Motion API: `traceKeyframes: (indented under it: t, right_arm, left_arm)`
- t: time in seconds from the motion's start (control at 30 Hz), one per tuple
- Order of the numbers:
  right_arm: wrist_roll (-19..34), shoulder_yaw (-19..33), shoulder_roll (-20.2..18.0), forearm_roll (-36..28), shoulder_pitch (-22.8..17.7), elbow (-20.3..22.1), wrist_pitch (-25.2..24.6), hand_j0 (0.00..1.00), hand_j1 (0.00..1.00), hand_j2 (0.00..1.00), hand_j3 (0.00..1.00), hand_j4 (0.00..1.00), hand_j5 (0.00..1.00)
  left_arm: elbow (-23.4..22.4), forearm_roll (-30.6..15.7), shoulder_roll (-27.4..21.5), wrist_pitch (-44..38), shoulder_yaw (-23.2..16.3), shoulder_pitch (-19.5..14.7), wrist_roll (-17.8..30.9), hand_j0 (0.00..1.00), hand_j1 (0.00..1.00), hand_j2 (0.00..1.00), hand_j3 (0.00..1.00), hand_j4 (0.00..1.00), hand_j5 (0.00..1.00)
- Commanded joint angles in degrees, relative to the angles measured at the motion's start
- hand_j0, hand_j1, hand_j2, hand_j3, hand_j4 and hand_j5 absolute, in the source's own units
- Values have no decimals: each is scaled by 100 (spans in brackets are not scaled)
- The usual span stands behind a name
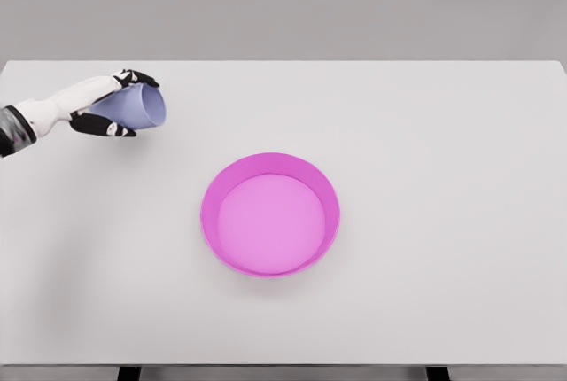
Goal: Flip the cup with left arm and place it on the plate
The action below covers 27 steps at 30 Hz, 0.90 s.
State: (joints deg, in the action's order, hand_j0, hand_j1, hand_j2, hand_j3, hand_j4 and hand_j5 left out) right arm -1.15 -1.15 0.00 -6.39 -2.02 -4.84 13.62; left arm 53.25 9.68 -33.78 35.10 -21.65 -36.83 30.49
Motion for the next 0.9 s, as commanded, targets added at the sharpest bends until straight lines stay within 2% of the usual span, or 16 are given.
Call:
traceKeyframes:
  t: [0.0, 0.1, 0.3, 0.57, 0.87]
  right_arm:
    - [1, 1, 0, -2, 0, 0, 0, 100, 100, 100, 100, 100, 100]
    - [1, 1, 0, -2, 0, 0, 0, 100, 100, 100, 100, 100, 100]
    - [1, 1, 0, -2, 0, 0, 0, 100, 100, 100, 100, 100, 100]
    - [1, 1, 0, -2, 0, 0, 0, 100, 100, 100, 100, 100, 100]
    - [1, 1, 0, -2, 0, 0, 0, 100, 100, 100, 100, 100, 100]
  left_arm:
    - [36, -247, 21, -10, -6, 9, -8, 69, 69, 69, 69, 69, 69]
    - [45, -494, 39, -10, -6, 35, 35, 69, 69, 69, 69, 69, 69]
    - [221, -678, 249, -10, -15, 70, 106, 69, 69, 69, 69, 69, 69]
    - [941, -766, 249, -10, -15, 404, 106, 69, 69, 69, 69, 69, 69]
    - [1223, -1496, 267, -10, -102, 571, 106, 68, 68, 68, 68, 68, 68]
